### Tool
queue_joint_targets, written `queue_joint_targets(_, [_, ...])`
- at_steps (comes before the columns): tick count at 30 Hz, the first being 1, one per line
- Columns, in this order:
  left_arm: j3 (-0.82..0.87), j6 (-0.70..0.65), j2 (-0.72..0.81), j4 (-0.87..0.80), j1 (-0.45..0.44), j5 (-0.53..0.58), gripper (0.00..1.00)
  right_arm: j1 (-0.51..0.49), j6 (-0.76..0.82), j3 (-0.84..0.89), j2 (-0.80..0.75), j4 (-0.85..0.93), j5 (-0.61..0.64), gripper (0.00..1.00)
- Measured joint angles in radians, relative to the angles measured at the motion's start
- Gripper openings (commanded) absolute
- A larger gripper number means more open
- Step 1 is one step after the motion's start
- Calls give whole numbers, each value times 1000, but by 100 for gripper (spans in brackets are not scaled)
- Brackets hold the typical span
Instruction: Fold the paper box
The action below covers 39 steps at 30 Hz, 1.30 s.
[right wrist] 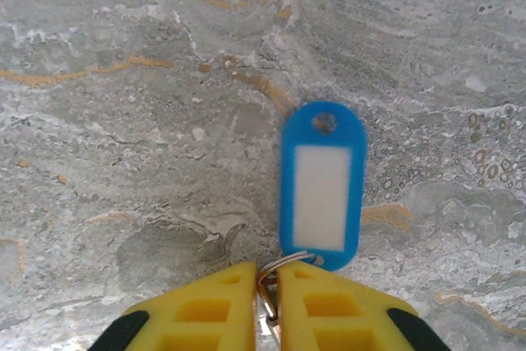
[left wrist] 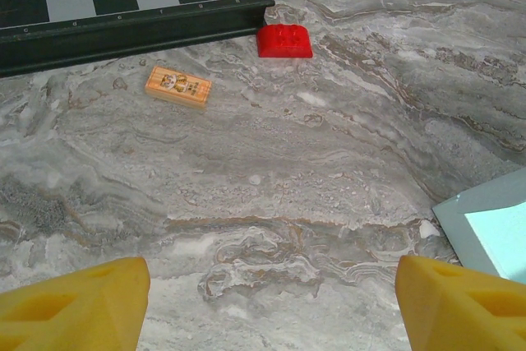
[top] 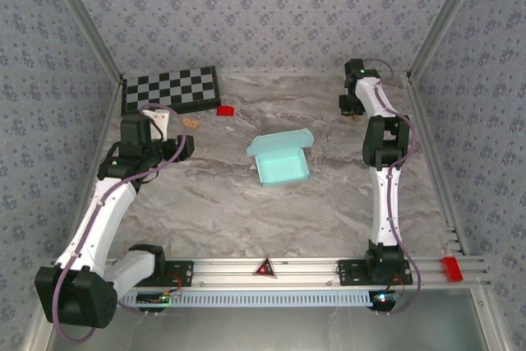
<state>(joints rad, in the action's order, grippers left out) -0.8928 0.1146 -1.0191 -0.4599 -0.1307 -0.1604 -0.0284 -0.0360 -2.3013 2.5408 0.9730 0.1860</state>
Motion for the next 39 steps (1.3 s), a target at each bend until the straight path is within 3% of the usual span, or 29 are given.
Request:
queue_joint_targets(9, [0,3,0,0,0,0,78,1,0,21,-14,-7,-14,0])
queue_joint_targets(29, [0,3,0,0,2,-4,79,-19,-2,663,-473,-216,-154,0])
queue_joint_targets(39, [0,2,0,0,5,-7,79,-25,-15,735,-565,-254,-203,0])
